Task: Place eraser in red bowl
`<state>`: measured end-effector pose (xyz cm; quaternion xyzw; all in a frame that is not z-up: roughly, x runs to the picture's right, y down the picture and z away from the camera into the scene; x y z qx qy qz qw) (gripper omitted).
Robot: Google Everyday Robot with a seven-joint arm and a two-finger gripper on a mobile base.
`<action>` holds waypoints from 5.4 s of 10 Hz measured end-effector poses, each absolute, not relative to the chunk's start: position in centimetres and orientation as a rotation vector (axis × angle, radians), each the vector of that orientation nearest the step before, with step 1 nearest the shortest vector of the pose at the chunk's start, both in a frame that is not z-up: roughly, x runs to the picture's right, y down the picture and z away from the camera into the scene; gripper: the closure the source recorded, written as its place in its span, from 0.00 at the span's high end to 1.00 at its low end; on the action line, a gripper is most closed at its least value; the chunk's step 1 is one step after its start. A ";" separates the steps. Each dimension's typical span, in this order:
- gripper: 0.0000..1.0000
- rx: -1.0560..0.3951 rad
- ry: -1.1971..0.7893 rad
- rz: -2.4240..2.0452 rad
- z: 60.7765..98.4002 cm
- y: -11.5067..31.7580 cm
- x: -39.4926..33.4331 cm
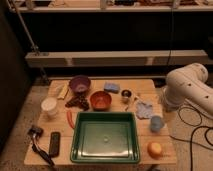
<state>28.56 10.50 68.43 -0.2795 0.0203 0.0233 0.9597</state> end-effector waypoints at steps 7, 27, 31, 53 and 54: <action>0.65 -0.548 -0.073 -0.124 67.9 9.0 25.1; 0.65 -0.467 -0.810 -0.893 66.4 10.5 -3.5; 0.65 -0.466 -0.809 -0.896 66.5 10.5 -3.5; 0.65 -0.301 -0.647 -1.818 76.1 22.8 -26.7; 0.65 -0.307 -0.650 -1.809 76.4 23.0 -26.9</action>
